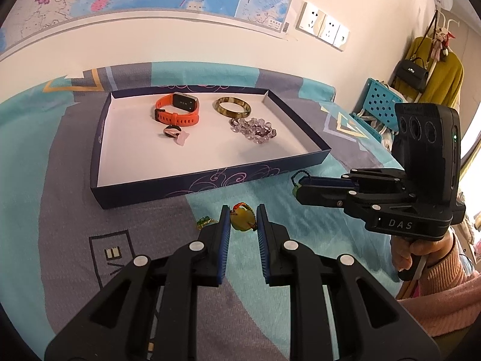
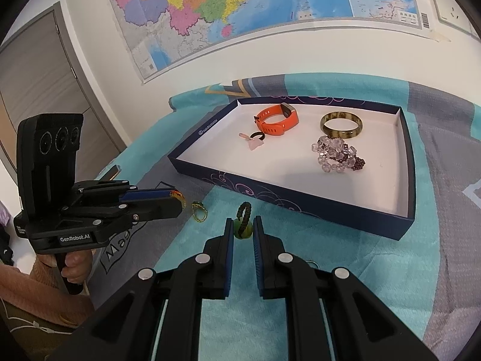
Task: Organize jewelry
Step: 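Hold both rings in the closed tools and move them slowly toward the box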
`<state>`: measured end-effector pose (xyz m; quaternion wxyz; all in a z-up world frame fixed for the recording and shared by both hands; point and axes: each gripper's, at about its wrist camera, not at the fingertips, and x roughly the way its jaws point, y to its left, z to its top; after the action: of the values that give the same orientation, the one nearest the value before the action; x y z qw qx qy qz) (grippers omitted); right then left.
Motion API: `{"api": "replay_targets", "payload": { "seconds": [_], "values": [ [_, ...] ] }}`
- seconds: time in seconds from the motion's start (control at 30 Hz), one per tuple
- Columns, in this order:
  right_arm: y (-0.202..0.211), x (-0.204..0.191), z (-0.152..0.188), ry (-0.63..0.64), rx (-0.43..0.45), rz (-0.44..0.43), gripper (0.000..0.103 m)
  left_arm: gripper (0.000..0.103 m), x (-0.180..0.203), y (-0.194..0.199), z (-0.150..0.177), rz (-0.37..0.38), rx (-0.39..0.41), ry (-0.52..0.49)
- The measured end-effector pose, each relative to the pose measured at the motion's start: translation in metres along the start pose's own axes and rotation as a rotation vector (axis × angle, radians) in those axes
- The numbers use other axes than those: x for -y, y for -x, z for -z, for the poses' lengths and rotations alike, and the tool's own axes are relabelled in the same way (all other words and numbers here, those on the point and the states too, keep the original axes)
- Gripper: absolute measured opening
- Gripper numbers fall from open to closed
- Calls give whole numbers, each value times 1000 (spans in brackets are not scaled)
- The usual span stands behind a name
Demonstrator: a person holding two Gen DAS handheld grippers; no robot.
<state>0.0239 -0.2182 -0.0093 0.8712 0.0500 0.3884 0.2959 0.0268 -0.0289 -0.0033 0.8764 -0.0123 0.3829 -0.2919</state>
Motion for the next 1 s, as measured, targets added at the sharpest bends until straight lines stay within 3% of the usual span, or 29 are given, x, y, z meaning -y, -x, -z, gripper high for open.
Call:
{"api": "replay_targets", "payload": {
  "seconds": [1.0],
  "values": [
    [2,-1,0,-4,3,-6,11,18,-2,2,-4,-1,12,16]
  ]
}}
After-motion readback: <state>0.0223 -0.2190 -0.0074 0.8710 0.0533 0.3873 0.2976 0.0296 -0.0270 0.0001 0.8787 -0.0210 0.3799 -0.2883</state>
